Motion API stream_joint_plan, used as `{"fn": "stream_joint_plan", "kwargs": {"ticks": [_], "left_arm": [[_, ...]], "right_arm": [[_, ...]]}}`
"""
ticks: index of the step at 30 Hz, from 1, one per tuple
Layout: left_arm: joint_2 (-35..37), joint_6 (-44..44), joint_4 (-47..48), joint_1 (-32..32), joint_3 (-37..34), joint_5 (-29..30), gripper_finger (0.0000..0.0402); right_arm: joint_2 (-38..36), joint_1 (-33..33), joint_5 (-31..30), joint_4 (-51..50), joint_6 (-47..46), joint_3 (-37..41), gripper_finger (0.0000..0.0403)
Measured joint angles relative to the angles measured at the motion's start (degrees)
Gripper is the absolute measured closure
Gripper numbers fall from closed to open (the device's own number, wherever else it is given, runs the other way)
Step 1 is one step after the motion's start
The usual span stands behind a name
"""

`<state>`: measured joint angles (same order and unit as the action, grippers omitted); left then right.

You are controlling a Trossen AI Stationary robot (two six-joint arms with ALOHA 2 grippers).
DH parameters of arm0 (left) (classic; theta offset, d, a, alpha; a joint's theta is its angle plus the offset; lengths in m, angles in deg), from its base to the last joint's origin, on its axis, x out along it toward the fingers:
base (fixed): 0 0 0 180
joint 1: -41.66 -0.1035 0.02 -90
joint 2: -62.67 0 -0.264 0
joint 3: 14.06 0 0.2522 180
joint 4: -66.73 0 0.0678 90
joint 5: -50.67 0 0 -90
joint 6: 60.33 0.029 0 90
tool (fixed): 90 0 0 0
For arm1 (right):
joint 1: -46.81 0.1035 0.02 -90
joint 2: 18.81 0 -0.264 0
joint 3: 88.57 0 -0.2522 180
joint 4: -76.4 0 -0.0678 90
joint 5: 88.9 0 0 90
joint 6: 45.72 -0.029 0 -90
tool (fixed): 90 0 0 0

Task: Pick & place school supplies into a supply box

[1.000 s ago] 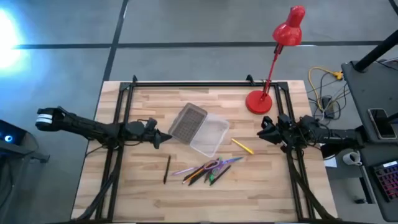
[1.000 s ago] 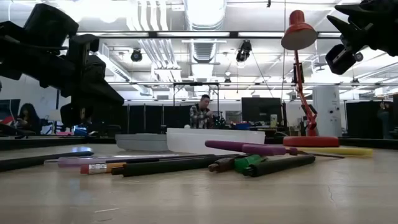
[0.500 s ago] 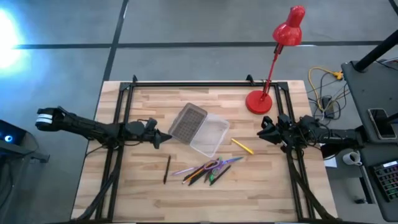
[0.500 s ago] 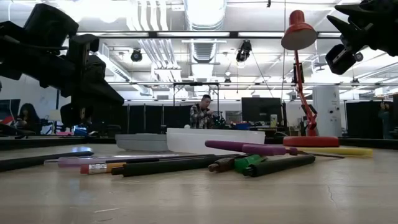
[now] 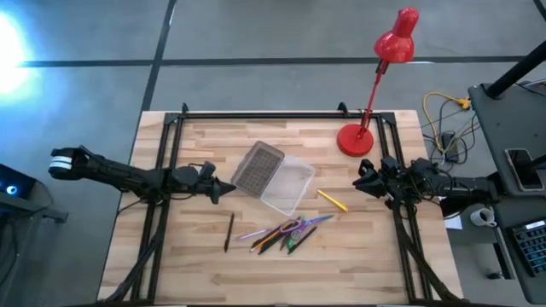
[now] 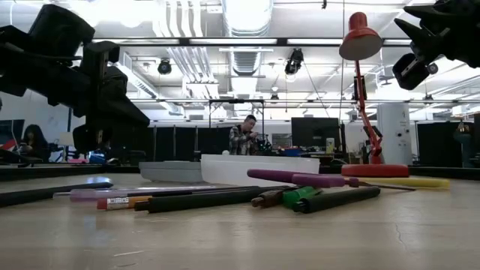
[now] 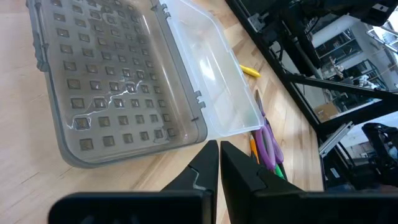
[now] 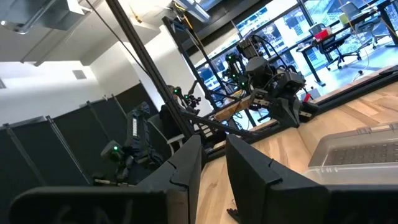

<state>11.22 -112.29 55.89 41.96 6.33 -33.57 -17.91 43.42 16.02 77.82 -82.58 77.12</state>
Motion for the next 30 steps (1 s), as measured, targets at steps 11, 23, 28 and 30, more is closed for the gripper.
{"fn": "stream_joint_plan", "kwargs": {"ticks": [11, 23, 28, 30], "left_arm": [[0.00, 0.00, 0.00, -0.01, 0.01, 0.00, 0.0400], [-0.03, -21.03, -2.90, -0.67, 1.80, 11.62, 0.0400], [-0.03, -19.20, -2.72, -0.74, 3.59, 14.78, 0.0400], [-0.03, -15.76, -2.66, -0.75, 3.92, 14.88, 0.0400]], "right_arm": [[-0.02, 0.02, -1.92, 0.41, 0.13, 0.02, 0.0335], [6.88, 0.02, -19.02, -8.05, -24.06, 0.02, 0.0335], [15.78, 0.02, -19.00, -9.39, -25.18, -0.01, 0.0335], [19.65, 0.02, -18.99, -10.15, -28.03, -0.69, 0.0335]]}}
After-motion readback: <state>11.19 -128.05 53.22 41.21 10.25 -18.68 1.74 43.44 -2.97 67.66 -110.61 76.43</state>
